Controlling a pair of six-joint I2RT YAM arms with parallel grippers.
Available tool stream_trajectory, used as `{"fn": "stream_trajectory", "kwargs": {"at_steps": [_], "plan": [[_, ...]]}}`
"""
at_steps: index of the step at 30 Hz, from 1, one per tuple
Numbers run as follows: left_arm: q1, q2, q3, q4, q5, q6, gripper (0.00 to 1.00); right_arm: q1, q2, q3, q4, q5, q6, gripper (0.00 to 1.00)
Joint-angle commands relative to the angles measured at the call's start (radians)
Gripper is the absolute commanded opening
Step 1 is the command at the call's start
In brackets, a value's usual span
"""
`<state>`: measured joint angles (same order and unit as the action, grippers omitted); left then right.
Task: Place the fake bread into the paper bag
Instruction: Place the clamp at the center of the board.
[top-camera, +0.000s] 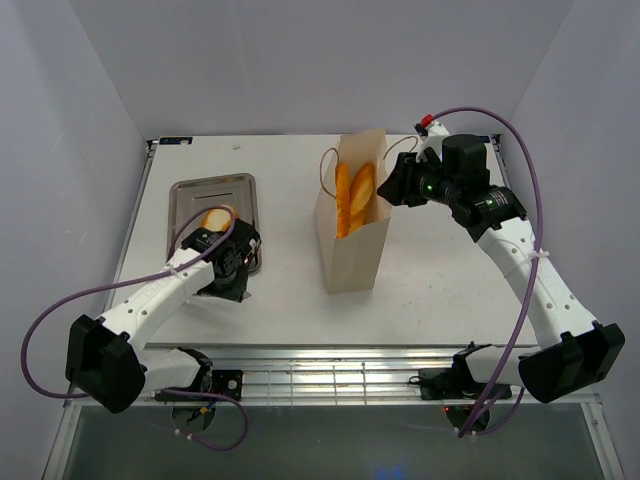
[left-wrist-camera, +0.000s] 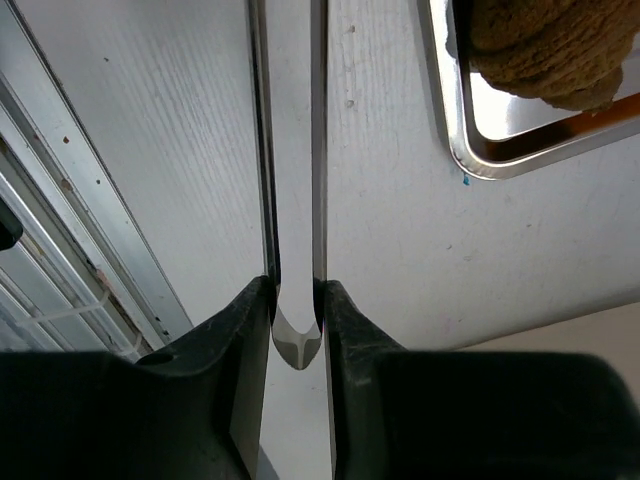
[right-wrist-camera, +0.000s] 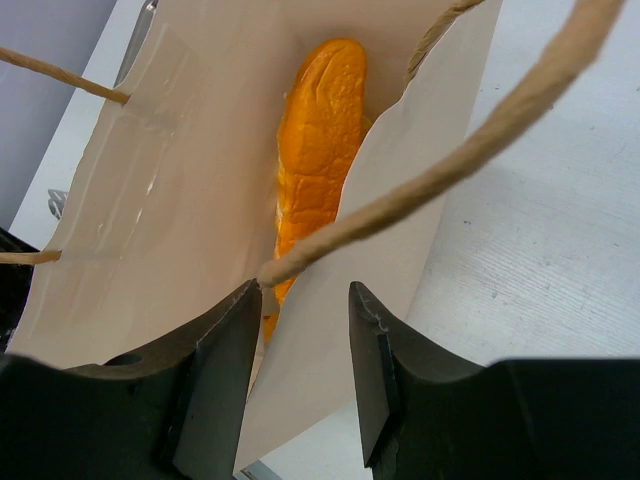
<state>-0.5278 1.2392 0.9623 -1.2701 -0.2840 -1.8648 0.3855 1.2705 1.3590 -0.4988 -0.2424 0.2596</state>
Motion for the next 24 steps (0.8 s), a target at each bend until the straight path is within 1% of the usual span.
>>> {"fn": "stream_trajectory", "kwargs": {"at_steps": [1,4,9,11,13,14,15,18,20,21,22,24], "plan": [[-0.005,-0.047,0.065,-0.132,-0.052,-0.363,0.00,-0.007,0.006,0.019,0.032,-0.018,-0.005,0.47],[-0.005,-0.082,0.056,-0.132,-0.064,-0.389,0.00,-0.007,0.009,0.017,0.037,-0.020,-0.002,0.47],[-0.001,-0.096,0.055,-0.132,-0.124,-0.399,0.00,-0.007,0.010,0.020,0.036,-0.015,-0.002,0.47],[-0.001,-0.083,0.090,-0.132,-0.155,-0.384,0.00,-0.007,0.009,0.020,0.034,-0.009,-0.005,0.47],[-0.001,-0.064,0.131,-0.132,-0.223,-0.324,0.00,-0.007,0.009,0.020,0.034,-0.006,-0.005,0.47],[-0.001,-0.052,0.183,-0.130,-0.250,-0.300,0.00,-0.007,0.010,0.020,0.034,-0.008,-0.005,0.47],[-0.001,-0.020,0.214,-0.132,-0.306,-0.230,0.00,-0.007,0.013,0.020,0.032,-0.008,-0.006,0.47],[-0.001,0.052,0.321,-0.132,-0.378,-0.127,0.00,-0.007,0.021,0.022,0.034,-0.012,-0.003,0.47],[-0.003,0.092,0.374,-0.130,-0.441,0.004,0.00,-0.007,0.024,0.023,0.036,-0.012,-0.003,0.47],[-0.003,0.141,0.428,-0.130,-0.463,0.057,0.00,-0.007,0.026,0.023,0.036,-0.012,-0.003,0.47],[-0.003,0.164,0.455,-0.129,-0.499,0.175,0.00,-0.007,0.027,0.026,0.034,-0.012,-0.003,0.47],[-0.012,0.199,0.502,-0.103,-0.526,0.306,0.00,-0.007,0.030,0.028,0.036,-0.006,-0.003,0.47]]}}
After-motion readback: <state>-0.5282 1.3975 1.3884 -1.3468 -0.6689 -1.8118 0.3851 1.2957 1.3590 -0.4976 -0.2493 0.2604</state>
